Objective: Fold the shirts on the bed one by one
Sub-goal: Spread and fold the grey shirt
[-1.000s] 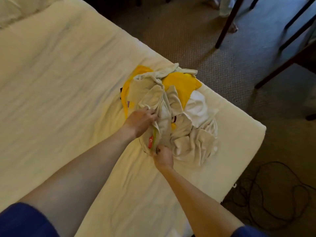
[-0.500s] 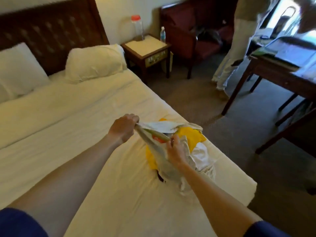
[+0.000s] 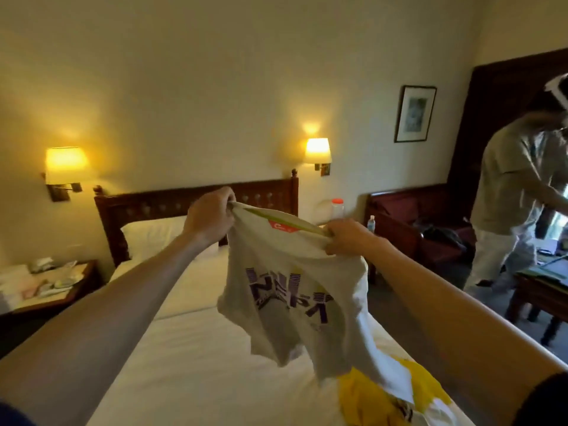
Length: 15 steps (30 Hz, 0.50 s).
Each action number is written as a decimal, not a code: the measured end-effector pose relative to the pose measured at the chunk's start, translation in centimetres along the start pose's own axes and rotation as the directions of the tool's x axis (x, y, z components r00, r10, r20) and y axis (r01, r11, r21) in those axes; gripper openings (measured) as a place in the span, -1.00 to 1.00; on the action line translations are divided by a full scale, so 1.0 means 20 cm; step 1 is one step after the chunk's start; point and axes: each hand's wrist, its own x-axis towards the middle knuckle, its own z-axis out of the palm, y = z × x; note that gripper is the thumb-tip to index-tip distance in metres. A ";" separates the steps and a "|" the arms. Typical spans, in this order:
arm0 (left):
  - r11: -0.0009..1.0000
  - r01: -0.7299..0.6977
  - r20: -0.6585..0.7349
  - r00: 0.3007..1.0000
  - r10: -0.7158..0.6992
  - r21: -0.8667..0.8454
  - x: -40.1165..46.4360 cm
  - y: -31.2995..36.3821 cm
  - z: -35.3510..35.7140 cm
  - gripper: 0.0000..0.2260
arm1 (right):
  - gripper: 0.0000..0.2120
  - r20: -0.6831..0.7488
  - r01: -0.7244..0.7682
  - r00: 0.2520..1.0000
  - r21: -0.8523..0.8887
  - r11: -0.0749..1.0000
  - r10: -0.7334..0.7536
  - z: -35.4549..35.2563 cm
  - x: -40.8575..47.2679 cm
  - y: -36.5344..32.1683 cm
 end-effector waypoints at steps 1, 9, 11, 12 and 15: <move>1.000 0.014 -0.053 0.998 -0.015 -0.012 0.02 -0.04 -0.14 -0.92 | -0.77 -0.045 -0.012 0.999 0.017 1.000 0.013 -0.10 0.00 -0.09; 0.953 0.163 -0.237 0.945 -0.225 -0.256 0.04 -0.30 -0.98 -0.84 | -0.67 -0.198 0.007 0.969 0.618 0.786 0.147 -0.51 -0.03 -0.62; 0.937 0.171 -0.257 0.933 -0.254 -0.304 0.03 -0.34 -1.13 -0.86 | -0.60 -0.268 0.112 0.958 0.672 0.733 0.099 -0.56 -0.02 -0.74; 0.933 0.172 -0.269 0.927 -0.262 -0.316 0.02 -0.36 -1.21 -0.86 | -0.61 -0.303 0.165 0.950 0.684 0.710 0.071 -0.59 -0.03 -0.79; 0.949 0.151 -0.287 0.929 -0.232 -0.277 -0.04 -0.46 -1.42 -0.87 | -0.55 -0.305 0.282 0.948 0.679 0.677 -0.089 -0.71 -0.05 -0.89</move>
